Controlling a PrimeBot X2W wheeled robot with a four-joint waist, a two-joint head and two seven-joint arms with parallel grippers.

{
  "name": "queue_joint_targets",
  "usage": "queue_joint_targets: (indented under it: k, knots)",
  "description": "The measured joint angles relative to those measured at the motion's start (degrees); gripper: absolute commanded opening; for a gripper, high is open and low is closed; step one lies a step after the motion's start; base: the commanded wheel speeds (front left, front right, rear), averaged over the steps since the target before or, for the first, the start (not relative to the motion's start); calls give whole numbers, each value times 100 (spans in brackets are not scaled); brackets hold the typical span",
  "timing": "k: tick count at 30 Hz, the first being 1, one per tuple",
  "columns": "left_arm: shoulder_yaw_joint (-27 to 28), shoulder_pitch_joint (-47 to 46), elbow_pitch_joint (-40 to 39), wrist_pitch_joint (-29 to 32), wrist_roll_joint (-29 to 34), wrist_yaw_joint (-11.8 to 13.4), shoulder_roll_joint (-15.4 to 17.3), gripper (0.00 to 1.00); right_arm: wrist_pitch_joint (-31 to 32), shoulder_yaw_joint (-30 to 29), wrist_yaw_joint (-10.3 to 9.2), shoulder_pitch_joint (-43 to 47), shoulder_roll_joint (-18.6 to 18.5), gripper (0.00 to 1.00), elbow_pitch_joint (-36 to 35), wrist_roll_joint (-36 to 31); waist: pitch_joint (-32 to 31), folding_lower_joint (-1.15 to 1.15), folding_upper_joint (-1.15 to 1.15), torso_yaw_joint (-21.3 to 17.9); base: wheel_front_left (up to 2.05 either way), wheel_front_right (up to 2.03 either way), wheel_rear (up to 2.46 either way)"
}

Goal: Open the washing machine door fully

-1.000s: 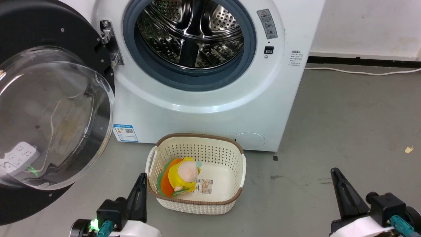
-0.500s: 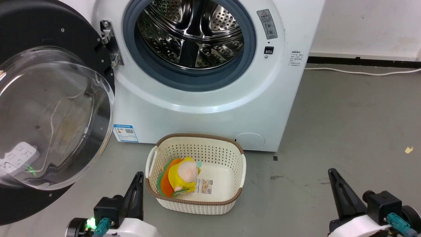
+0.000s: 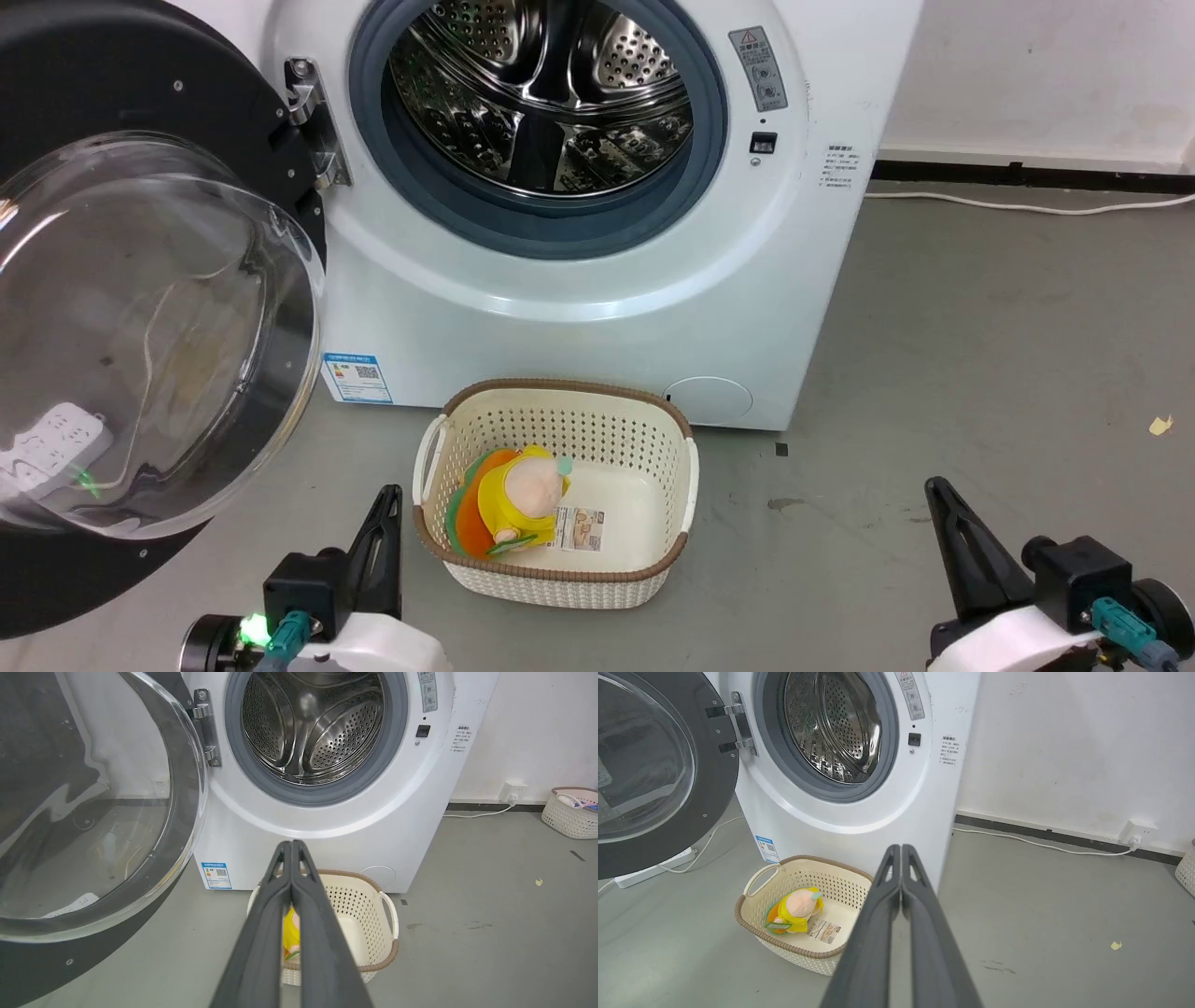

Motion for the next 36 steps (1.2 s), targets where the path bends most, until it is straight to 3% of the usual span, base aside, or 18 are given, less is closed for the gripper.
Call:
queue_joint_targets:
  k: [36]
  knots:
    - [298,-20,-226,403,290,-51,-80,0,409,99,0,-89,0,0,-136,-56,-9,-1,0,1,0,0,0]
